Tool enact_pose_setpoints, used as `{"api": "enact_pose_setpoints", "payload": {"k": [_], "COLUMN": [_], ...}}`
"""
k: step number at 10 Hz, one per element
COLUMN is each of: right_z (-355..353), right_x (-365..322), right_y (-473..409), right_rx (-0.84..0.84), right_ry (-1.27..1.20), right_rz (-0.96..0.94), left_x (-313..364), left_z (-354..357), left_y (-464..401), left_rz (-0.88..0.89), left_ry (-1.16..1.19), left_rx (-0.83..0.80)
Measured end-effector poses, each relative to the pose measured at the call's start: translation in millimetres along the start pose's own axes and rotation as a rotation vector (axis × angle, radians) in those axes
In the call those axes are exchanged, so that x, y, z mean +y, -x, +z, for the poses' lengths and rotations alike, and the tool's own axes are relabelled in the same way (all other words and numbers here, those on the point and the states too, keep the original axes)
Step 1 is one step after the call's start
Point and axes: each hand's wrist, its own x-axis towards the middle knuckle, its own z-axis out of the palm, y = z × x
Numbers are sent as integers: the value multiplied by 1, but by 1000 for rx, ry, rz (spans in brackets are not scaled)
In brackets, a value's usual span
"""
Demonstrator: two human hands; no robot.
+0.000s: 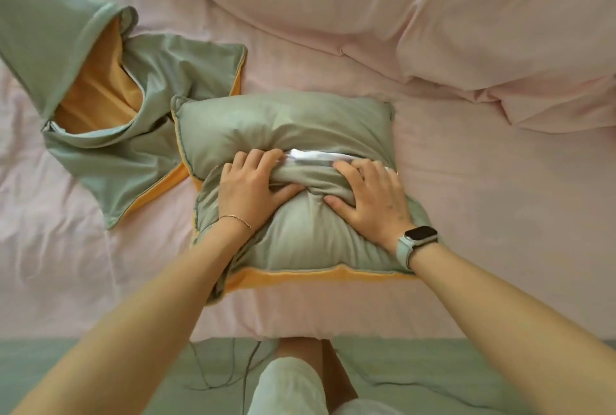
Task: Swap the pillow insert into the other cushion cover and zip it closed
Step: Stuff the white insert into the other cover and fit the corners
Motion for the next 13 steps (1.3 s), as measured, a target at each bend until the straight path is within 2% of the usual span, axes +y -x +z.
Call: {"api": "enact_pose_setpoints", "payload": {"k": [1, 2, 3, 4, 5, 7, 8, 10, 11, 12, 13], "right_z": [-15, -32, -46, -50, -50, -40, -29, -4, 34, 56, 23], "right_x": [-18, -34, -50, -55, -41, -31, -31, -23, -13, 2, -6], "right_y": [57, 98, 130, 152, 157, 124, 106, 59, 8, -1, 31], "right_rx": [-86, -128, -51, -43, -174, -486, -672, -660, -769, -534, -418], "right_ry": [41, 52, 51, 112, 185, 200, 163, 114, 116, 63, 79], "right_rz": [41, 7, -126, -250, -300, -250, -180, -52, 487, 575, -80], "left_x": [12, 21, 37, 49, 46, 30, 31, 31, 27, 27, 22], "left_z": [-23, -46, -66, -70, -60, -42, -32, -3, 11, 18, 11], "left_y": [43, 89, 125, 148, 155, 133, 121, 67, 26, 14, 31], "left_rz": [43, 114, 176, 396, 470, 378, 317, 151, 39, 16, 94], "left_ry": [31, -4, -76, -177, -225, -285, -294, -295, -327, -377, -327], "left_rx": [-139, -203, -129, -13, -113, -424, -543, -652, -711, -747, -531]}}
